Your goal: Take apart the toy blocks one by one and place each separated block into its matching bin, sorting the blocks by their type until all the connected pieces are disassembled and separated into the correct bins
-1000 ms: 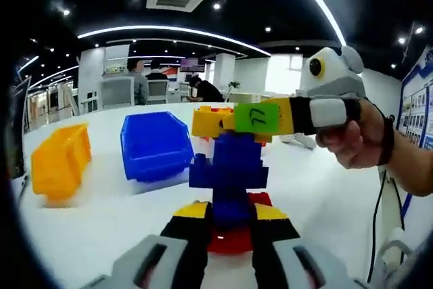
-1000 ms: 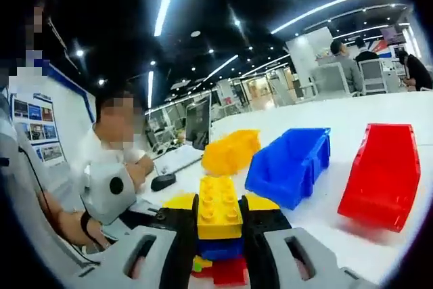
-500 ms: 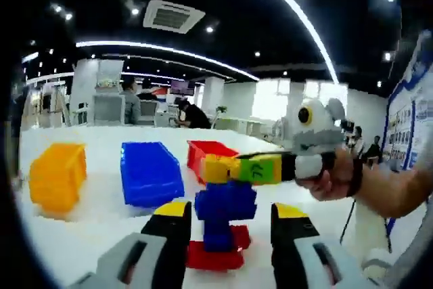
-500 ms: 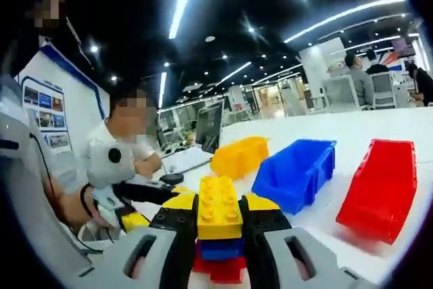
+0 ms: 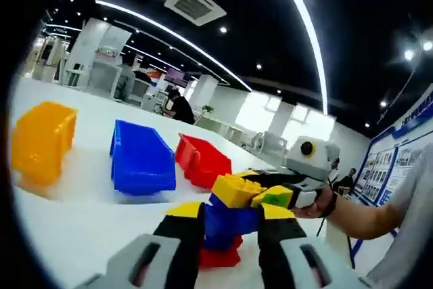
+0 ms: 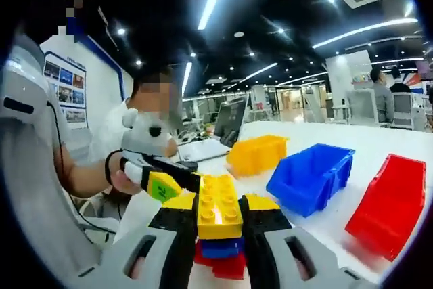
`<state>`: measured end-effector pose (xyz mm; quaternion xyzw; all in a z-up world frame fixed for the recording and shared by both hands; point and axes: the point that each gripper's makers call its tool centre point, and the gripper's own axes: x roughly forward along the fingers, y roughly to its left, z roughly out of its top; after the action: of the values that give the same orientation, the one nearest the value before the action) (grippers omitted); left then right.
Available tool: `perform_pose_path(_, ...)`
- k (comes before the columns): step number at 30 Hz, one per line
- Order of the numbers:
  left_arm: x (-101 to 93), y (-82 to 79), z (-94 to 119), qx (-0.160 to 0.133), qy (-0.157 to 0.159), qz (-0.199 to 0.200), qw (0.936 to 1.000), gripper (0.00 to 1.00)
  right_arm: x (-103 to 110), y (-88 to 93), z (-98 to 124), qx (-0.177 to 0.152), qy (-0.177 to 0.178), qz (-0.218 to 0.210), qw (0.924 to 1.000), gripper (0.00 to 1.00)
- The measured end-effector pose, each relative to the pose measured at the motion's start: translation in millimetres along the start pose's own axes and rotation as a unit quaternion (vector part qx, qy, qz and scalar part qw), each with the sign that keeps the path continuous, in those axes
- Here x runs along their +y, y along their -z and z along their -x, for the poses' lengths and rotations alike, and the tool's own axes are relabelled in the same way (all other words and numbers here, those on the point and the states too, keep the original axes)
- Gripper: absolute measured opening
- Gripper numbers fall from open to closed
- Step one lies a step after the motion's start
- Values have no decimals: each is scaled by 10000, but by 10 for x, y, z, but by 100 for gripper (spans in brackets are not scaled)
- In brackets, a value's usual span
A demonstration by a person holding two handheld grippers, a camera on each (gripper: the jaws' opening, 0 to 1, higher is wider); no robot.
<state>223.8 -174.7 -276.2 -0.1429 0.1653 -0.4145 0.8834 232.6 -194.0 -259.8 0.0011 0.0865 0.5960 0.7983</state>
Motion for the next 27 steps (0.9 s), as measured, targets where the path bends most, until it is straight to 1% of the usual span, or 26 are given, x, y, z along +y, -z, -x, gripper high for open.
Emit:
perform_pose_path(1,11,11,-5,41,-27,-61,10000,32,-3,15,-1,41,4,7,10000,26)
perform_pose_path(3,5,10,-13,31,-34,-69,10000,30,-9,8,-1,18,7,-25,10000,26)
perform_pose_path(5,-2,9,-22,21,-41,-76,10000,30,-15,1,0,-6,11,-57,10000,26)
perform_pose_path(6,-20,-4,-37,5,-89,-203,9998,30,-20,4,-2,48,5,-255,9997,26)
perform_pose_path(10,-39,-4,-47,-3,-3,-138,9999,27,-11,-1,0,88,-34,-455,9989,26)
perform_pose_path(11,-38,4,-56,32,-5,-113,9999,27,15,-27,-1,14,-101,-658,9978,26)
perform_pose_path(12,-28,40,-54,94,-41,-190,9998,25,89,-100,-3,-256,-341,-1170,9922,26)
perform_pose_path(13,84,120,-31,335,-321,-421,9980,21,174,-112,-12,-248,-567,-1375,9886,26)
perform_pose_path(14,237,226,-7,644,-752,-800,9919,20,68,-30,-46,-60,-142,-900,9958,26)
perform_pose_path(15,179,308,-38,602,-562,-695,9942,20,55,100,-70,284,-38,-661,9974,26)
perform_pose_path(16,43,323,-38,467,-160,-72,9988,20,72,95,-96,170,-53,-799,9966,26)
perform_pose_path(17,22,306,-18,377,-98,23,9992,20,54,112,-87,106,-21,-971,9952,26)
perform_pose_path(18,48,316,9,398,-229,-201,9987,20,30,125,-65,102,-5,-1010,9948,26)
perform_pose_path(19,78,301,7,399,-298,-257,9984,21,2,129,-49,40,61,-1058,9944,26)
perform_pose_path(21,110,284,26,340,-302,-185,9988,21,-18,109,-32,-46,79,-1176,9930,26)
perform_pose_path(24,171,268,36,276,-352,-107,9989,22,-32,74,-38,-98,97,-1199,9927,26)
perform_pose_path(27,142,269,48,245,-375,-146,9989,23,-20,-31,-69,-190,55,-1186,9927,26)
